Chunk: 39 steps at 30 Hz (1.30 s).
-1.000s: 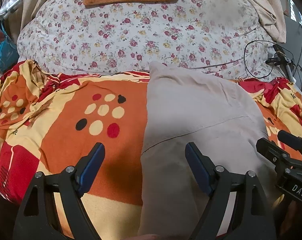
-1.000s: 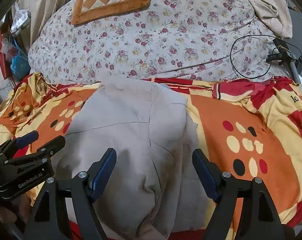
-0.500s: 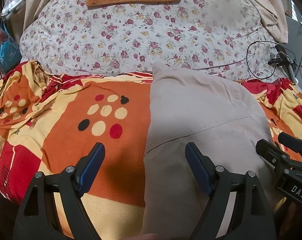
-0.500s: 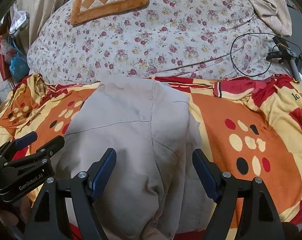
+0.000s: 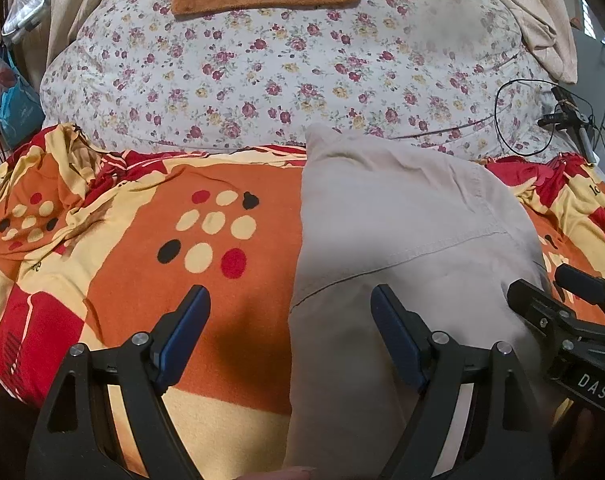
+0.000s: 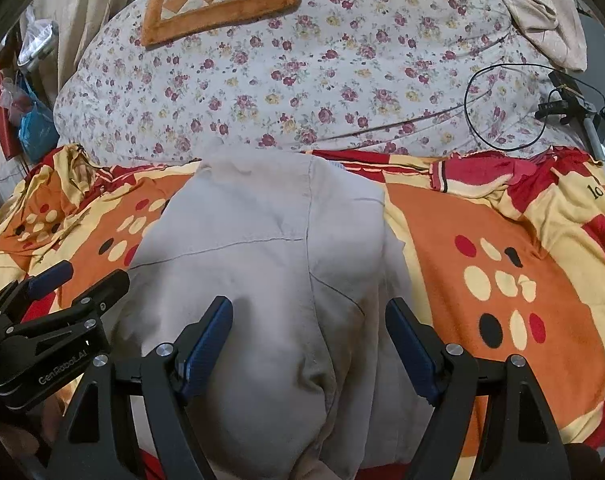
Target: Fold large clothes
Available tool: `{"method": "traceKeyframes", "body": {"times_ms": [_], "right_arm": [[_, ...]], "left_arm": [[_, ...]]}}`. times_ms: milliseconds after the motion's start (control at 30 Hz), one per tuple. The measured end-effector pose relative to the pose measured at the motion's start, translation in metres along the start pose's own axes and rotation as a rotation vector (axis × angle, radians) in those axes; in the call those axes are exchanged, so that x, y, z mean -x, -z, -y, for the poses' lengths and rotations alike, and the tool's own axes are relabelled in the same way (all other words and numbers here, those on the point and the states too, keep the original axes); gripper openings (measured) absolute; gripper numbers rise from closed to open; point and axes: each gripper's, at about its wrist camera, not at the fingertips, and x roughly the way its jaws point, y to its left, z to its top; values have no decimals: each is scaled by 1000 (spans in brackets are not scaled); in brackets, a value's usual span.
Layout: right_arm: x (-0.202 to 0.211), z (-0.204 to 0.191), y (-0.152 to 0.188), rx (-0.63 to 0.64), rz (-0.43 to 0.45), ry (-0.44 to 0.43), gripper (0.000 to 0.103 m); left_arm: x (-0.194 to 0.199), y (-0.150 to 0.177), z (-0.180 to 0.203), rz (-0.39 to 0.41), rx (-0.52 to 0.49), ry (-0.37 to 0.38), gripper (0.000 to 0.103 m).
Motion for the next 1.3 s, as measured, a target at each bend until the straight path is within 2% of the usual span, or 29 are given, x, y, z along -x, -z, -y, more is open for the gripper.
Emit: {"method": "traceKeyframes", "body": {"times_ms": [1300], "right_arm": [[-5,-3,3,-5,-19,-2,81]], "left_arm": [[-3,2,-1,-5,-5,-5,83]]}}
